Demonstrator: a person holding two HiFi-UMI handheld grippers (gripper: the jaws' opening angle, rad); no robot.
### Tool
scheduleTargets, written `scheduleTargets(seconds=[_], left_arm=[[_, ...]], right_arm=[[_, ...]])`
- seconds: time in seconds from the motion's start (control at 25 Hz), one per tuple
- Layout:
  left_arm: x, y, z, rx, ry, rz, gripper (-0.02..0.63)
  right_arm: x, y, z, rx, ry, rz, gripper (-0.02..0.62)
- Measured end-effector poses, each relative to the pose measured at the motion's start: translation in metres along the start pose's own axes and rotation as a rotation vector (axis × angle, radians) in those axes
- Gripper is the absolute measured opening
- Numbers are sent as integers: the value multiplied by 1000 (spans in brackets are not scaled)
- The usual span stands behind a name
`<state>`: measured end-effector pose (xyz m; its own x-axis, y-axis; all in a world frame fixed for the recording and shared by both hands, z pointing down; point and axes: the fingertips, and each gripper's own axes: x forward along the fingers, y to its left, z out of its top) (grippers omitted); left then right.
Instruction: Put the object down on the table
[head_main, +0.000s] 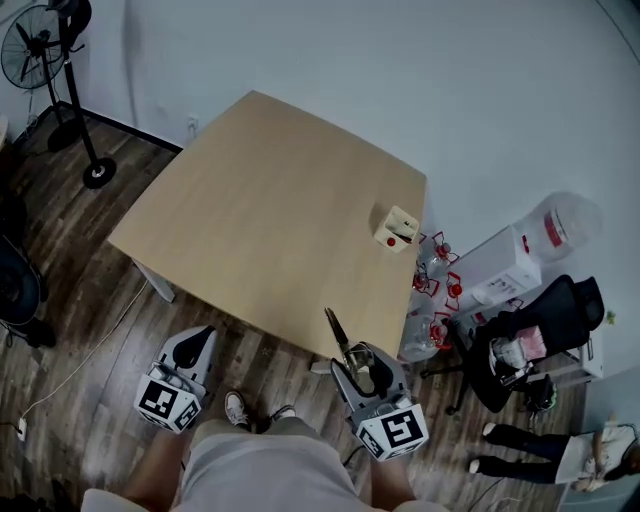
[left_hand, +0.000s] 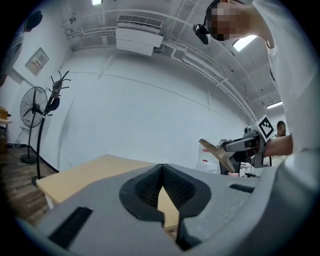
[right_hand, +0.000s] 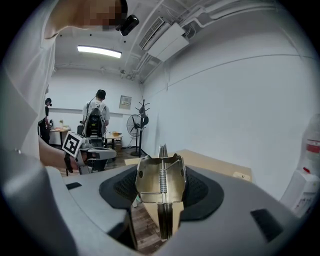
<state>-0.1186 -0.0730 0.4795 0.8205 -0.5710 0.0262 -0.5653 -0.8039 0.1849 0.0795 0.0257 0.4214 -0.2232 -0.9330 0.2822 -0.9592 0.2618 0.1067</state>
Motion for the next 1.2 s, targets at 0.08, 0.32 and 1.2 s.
scheduleTargets(seconds=[0.08,0.32,1.2], left_arm=[[7,-1,0,4,7,-11,5],[28,2,10,27,6,6,5],[116,5,18,62,23,103,5]], right_arm=[[10,-3,-1,1,6,7,221],[36,-24,0,-2,1,50,221],[182,-123,-84,-88,119,79,221]])
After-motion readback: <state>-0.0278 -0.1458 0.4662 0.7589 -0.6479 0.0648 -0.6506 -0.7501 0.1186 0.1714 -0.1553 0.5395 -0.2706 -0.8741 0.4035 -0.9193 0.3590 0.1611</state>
